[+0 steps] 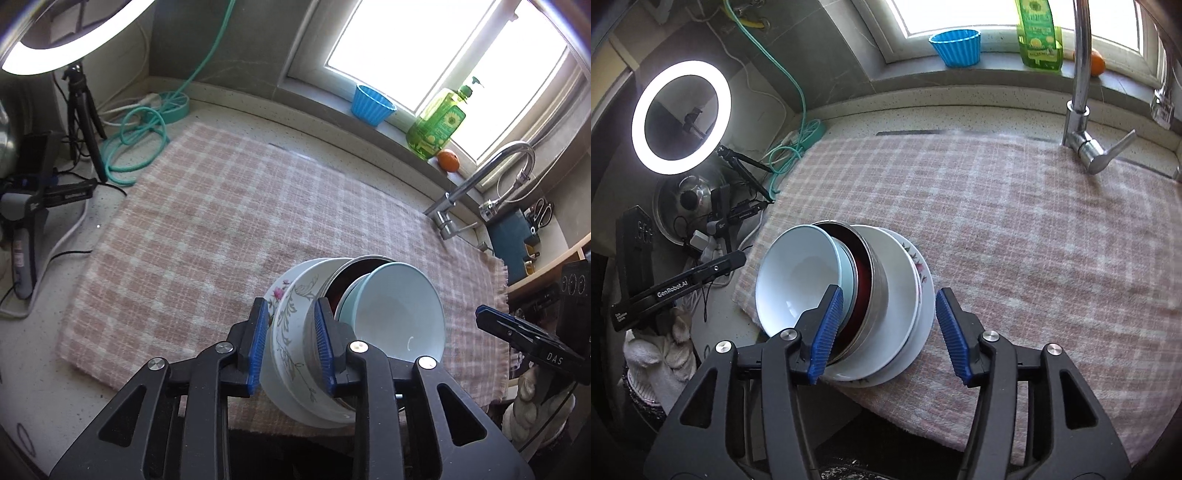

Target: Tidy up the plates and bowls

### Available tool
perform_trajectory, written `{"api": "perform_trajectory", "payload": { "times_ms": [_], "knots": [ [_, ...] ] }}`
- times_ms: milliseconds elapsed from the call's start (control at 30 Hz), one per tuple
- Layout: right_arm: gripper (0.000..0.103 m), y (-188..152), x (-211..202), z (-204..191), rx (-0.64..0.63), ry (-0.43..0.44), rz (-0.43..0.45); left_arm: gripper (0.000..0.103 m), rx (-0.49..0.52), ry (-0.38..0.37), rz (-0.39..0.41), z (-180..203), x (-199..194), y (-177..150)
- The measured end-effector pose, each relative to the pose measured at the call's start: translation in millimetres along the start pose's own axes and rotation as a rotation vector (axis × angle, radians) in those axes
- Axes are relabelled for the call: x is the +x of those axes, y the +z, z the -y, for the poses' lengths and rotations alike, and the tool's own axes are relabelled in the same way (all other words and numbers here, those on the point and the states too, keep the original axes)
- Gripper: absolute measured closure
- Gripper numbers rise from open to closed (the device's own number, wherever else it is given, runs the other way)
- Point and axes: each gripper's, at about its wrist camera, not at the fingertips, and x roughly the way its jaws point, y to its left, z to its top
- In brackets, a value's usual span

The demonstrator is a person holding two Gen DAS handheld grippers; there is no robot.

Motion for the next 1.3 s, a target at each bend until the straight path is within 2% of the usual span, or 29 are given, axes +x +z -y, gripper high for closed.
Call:
{"api": "perform_trajectory", "payload": {
  "times_ms": [67, 133, 167, 200, 267, 367, 433, 633, 867, 1300],
  "knots": [
    [0.042, 0, -8, -6, -0.027, -0.031, 0.036, 0.063, 0.015, 0.013, 0.037, 6, -10, -3],
    [0.030, -3, -16, -13, -0.049, -0.059, 0.084, 0.047, 0.055, 0.028, 0.070, 15, -18, -4],
    [0.028, -5, -21, -17, -0.058, -0.074, 0.110, 0.036, 0.082, 0.040, 0.090, 18, -21, -6],
    [0.025, -7, -25, -22, -0.064, -0.091, 0.135, 0.032, 0.107, 0.049, 0.110, 21, -25, -7],
    [0.020, -12, -33, -33, -0.064, -0.122, 0.183, 0.032, 0.152, 0.053, 0.141, 23, -32, -8],
    [0.019, -21, -43, -47, -0.023, -0.153, 0.225, 0.030, 0.209, 0.046, 0.143, 24, -40, -9],
    [0.008, -26, -46, -54, -0.002, -0.183, 0.239, 0.030, 0.240, 0.024, 0.142, 22, -45, -10],
    [0.008, -39, -45, -63, 0.092, -0.257, 0.259, 0.030, 0.309, 0.003, 0.125, 19, -49, -11],
    [0.008, -42, -41, -71, 0.080, -0.304, 0.246, 0.030, 0.287, 0.014, 0.121, 15, -51, -13],
    [0.008, -37, -40, -78, 0.025, -0.302, 0.264, 0.029, 0.266, 0.008, 0.133, 21, -52, -11]
  ]
}}
